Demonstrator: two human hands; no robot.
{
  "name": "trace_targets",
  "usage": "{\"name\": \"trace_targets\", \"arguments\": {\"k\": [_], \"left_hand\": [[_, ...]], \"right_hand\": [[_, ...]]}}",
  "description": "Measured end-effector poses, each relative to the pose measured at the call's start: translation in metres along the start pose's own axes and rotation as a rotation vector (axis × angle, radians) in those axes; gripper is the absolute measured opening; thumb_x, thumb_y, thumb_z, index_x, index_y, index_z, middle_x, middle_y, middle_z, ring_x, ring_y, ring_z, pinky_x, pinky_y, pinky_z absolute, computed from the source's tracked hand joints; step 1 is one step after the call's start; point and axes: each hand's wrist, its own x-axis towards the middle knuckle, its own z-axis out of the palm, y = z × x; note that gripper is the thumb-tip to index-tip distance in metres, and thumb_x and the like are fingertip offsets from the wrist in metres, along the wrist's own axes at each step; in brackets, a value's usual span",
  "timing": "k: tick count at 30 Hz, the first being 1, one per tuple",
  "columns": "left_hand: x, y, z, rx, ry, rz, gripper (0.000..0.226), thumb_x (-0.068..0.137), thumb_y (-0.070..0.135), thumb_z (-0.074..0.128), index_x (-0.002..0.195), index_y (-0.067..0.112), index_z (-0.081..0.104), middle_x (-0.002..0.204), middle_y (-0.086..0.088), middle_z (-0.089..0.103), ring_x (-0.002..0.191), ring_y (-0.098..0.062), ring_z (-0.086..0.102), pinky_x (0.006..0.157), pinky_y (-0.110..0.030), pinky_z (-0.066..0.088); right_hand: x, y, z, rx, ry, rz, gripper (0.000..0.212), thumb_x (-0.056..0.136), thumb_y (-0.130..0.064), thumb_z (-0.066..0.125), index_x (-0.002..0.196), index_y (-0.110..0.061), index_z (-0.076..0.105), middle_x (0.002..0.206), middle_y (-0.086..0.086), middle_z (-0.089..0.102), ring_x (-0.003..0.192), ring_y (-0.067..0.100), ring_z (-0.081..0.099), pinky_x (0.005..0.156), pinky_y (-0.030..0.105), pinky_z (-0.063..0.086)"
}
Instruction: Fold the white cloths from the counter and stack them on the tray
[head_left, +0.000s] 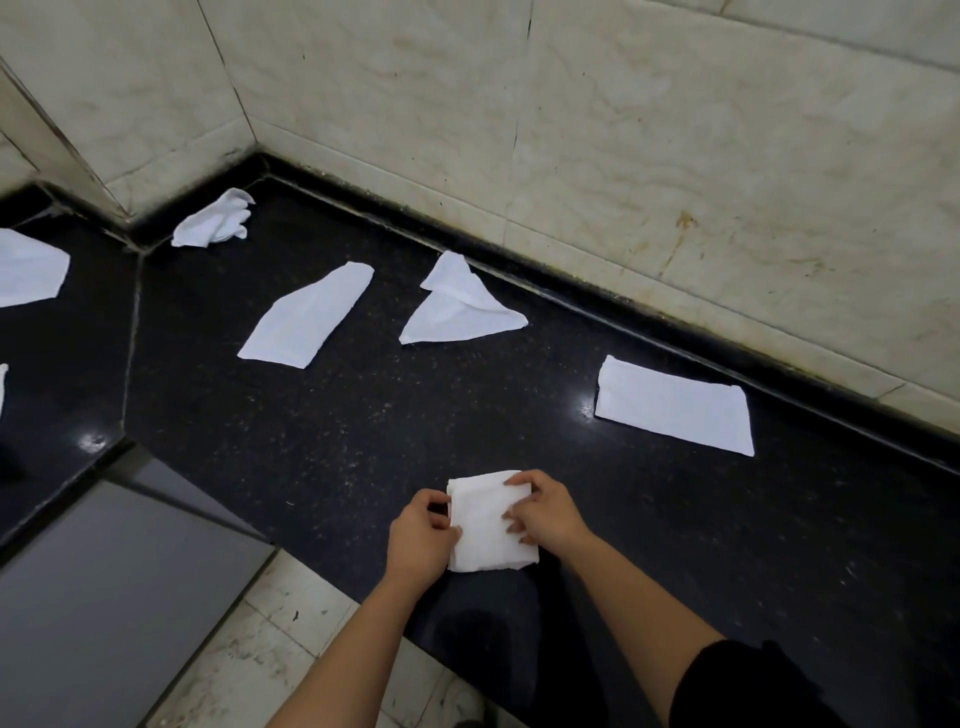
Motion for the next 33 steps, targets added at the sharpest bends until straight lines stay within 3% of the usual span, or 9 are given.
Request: {"name": "trace_targets", "arguments": {"k": [4, 8, 13, 17, 20, 24, 28, 31, 33], "left_hand": [[-0.005, 0.002, 0.002, 0.11, 0.044, 0.095, 0.037, 0.081, 0.003, 0.063, 0.105, 0.027, 0.048, 0.089, -0.002, 0.061, 0.08, -0.014, 0.059, 0.059, -0.023, 0.046], [-0.004, -0.004, 0.005, 0.258, 0.054, 0.191, 0.033, 0.085, 0.007, 0.06, 0.104, 0.033, 0.052, 0.099, 0.003, 0.049, 0.076, -0.011, 0.055, 0.063, -0.024, 0.049], [0.0, -0.005, 0.005, 0.311, -0.001, 0.198, 0.043, 0.089, 0.013, 0.058, 0.129, 0.028, 0.055, 0.108, 0.004, 0.043, 0.074, -0.005, 0.05, 0.065, -0.013, 0.038], [-0.003, -0.005, 0.005, 0.326, -0.033, 0.178, 0.055, 0.085, 0.014, 0.062, 0.137, 0.026, 0.051, 0.112, 0.003, 0.041, 0.082, -0.008, 0.053, 0.071, -0.016, 0.04], [-0.009, -0.007, 0.005, 0.323, -0.082, 0.159, 0.064, 0.083, 0.013, 0.063, 0.143, 0.026, 0.045, 0.114, 0.002, 0.037, 0.093, -0.012, 0.053, 0.079, -0.017, 0.041], [-0.012, -0.006, 0.004, 0.313, -0.107, 0.119, 0.066, 0.082, 0.007, 0.063, 0.143, 0.023, 0.045, 0.113, 0.002, 0.036, 0.097, -0.014, 0.052, 0.081, -0.016, 0.039], [-0.013, -0.005, 0.0, 0.243, -0.117, 0.055, 0.067, 0.078, 0.001, 0.065, 0.14, 0.021, 0.05, 0.106, -0.005, 0.052, 0.102, -0.028, 0.061, 0.078, -0.023, 0.047], [-0.018, -0.004, -0.004, 0.126, -0.115, -0.016, 0.057, 0.08, 0.002, 0.066, 0.134, 0.017, 0.056, 0.12, -0.007, 0.062, 0.101, -0.019, 0.059, 0.082, -0.025, 0.048], [-0.021, 0.0, -0.004, -0.024, -0.078, -0.114, 0.039, 0.081, 0.007, 0.065, 0.119, 0.017, 0.064, 0.106, -0.007, 0.067, 0.093, -0.02, 0.063, 0.082, -0.032, 0.054]], "right_hand": [[0.003, -0.002, -0.003, 0.136, 0.017, 0.029, 0.04, 0.086, 0.003, 0.054, 0.116, -0.024, 0.056, 0.095, 0.012, 0.071, 0.065, 0.016, 0.064, 0.055, 0.024, 0.05], [0.002, 0.0, -0.01, 0.343, 0.1, 0.031, 0.042, 0.084, 0.005, 0.06, 0.116, -0.023, 0.058, 0.1, 0.011, 0.068, 0.073, 0.019, 0.065, 0.063, 0.03, 0.055], [-0.002, 0.016, -0.021, -0.074, 0.197, 0.018, 0.015, 0.081, -0.014, 0.072, 0.089, -0.012, 0.06, 0.085, 0.011, 0.069, 0.061, 0.019, 0.062, 0.059, 0.031, 0.054], [-0.007, 0.021, -0.016, -0.28, 0.143, -0.004, 0.018, 0.079, -0.019, 0.073, 0.07, -0.016, 0.057, 0.081, 0.008, 0.068, 0.071, 0.02, 0.065, 0.064, 0.033, 0.056], [-0.008, 0.021, -0.011, -0.305, 0.129, -0.009, 0.017, 0.08, -0.017, 0.072, 0.072, -0.014, 0.058, 0.08, 0.002, 0.063, 0.069, 0.011, 0.057, 0.053, 0.019, 0.042], [-0.009, 0.017, -0.006, -0.052, 0.141, 0.056, 0.016, 0.077, -0.01, 0.071, 0.068, -0.009, 0.057, 0.078, 0.008, 0.064, 0.07, 0.019, 0.06, 0.06, 0.029, 0.052], [-0.015, 0.009, -0.004, 0.133, 0.054, 0.159, 0.01, 0.079, -0.007, 0.069, 0.084, 0.002, 0.066, 0.08, 0.015, 0.066, 0.067, 0.022, 0.06, 0.055, 0.028, 0.048], [-0.021, -0.001, -0.004, 0.137, 0.016, 0.145, 0.02, 0.081, -0.005, 0.062, 0.099, -0.001, 0.068, 0.084, 0.012, 0.066, 0.069, 0.02, 0.059, 0.056, 0.027, 0.047], [-0.027, -0.01, -0.006, 0.217, -0.029, 0.142, 0.023, 0.082, -0.004, 0.057, 0.102, -0.008, 0.068, 0.086, 0.009, 0.065, 0.071, 0.019, 0.059, 0.056, 0.027, 0.048]]}}
